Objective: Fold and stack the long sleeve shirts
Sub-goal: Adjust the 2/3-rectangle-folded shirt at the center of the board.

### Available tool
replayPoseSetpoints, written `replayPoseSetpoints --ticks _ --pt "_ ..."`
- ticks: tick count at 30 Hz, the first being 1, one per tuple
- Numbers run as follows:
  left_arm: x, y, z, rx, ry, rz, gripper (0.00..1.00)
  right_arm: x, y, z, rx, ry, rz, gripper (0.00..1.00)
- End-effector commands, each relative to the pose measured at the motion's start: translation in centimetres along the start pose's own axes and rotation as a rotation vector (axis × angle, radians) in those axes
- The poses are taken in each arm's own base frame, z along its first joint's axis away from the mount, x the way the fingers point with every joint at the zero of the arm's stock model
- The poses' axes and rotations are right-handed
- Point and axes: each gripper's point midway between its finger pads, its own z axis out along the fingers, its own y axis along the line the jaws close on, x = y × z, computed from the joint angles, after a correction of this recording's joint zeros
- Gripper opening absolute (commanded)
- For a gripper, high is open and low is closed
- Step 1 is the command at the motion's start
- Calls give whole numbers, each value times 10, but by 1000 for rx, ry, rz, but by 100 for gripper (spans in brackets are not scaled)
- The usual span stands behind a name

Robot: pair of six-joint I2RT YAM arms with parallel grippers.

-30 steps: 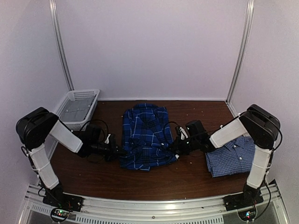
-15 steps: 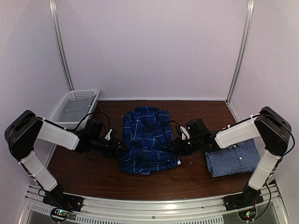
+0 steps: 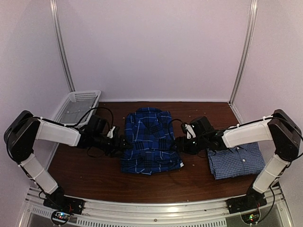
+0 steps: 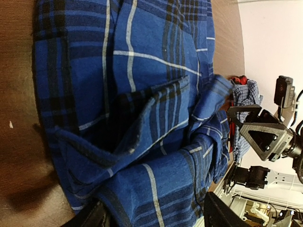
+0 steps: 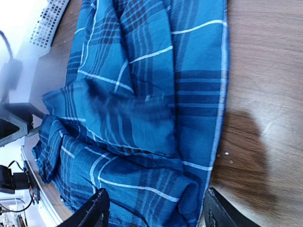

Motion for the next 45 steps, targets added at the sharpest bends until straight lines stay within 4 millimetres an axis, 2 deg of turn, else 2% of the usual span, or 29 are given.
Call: replayPoseSetpoints --ticks 1,7,15,19,24,30,38,45 --pt "-6 -10 -7 9 -25 62 68 -18 0 -14 64 -66 -45 70" --pt "2 -5 -9 0 -11 64 68 -20 7 -25 87 -73 -88 64" --pt "19 3 -19 -27 13 87 67 16 20 -32 77 5 -145 57" --pt "35 8 -23 -45 42 80 66 35 18 -34 102 39 -166 56" --pt "53 9 -19 -55 76 86 66 47 7 -35 154 56 -182 57" --pt "63 4 -13 -54 90 88 65 53 14 -33 167 61 -215 57" --pt "62 -3 -4 -51 102 98 48 66 22 -20 168 90 -246 49" --pt "57 -15 -2 -32 97 114 27 58 30 -16 191 71 -264 39"
